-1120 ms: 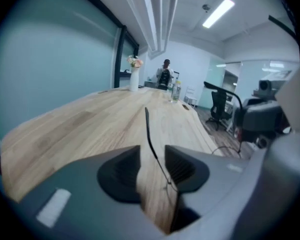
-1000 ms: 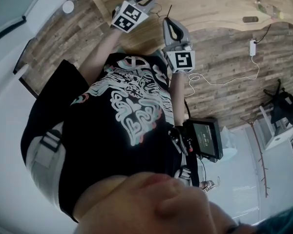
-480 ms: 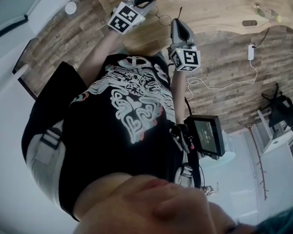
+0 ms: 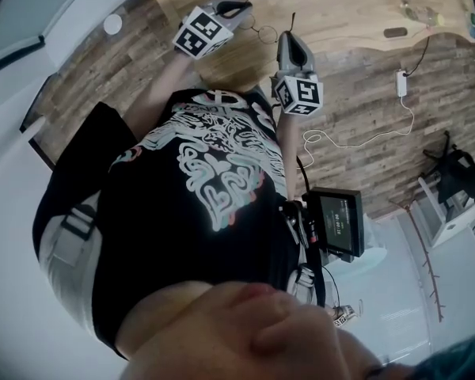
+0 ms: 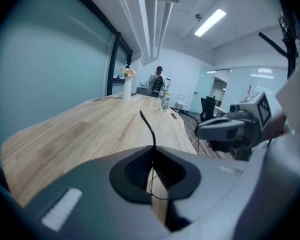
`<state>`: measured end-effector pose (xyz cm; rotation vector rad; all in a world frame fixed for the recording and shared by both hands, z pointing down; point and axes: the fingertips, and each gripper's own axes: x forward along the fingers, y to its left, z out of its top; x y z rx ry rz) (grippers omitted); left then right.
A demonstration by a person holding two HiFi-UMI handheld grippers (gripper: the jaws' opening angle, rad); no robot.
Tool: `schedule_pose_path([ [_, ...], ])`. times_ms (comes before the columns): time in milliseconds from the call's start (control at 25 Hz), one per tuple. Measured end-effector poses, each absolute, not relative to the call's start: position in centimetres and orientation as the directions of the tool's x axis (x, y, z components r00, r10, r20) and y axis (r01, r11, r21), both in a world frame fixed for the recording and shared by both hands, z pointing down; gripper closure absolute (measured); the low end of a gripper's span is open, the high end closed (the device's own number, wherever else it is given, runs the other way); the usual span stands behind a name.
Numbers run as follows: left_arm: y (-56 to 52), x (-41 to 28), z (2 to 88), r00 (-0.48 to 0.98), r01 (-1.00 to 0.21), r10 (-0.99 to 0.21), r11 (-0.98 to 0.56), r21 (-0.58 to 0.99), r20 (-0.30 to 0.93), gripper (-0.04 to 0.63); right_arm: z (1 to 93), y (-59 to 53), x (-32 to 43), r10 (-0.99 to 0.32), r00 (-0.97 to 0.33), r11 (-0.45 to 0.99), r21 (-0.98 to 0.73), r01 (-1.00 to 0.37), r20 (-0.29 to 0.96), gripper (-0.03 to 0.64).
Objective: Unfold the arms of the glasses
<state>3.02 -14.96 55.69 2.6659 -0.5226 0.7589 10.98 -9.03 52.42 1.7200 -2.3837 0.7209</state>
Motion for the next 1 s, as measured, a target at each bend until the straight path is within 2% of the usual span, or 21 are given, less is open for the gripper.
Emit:
schedule_pose_path([
  [520,-13.6,1.8,51.0,0.824,-0.384,-0.222,-0.896,0.225,0.522,0.606,48.0,-8.0,9.9,-0.888,-0.327,0.235,-0.292,-0.927,0.323,0.615],
  [1000,-13.4,2.6,50.3,0.839,-0.379,-0.227,-0.896,0.232,0.494,0.606,47.4,-7.8,10.7,-0.890,-0.326,0.240,-0.280,-0.930,0.319,0.615],
])
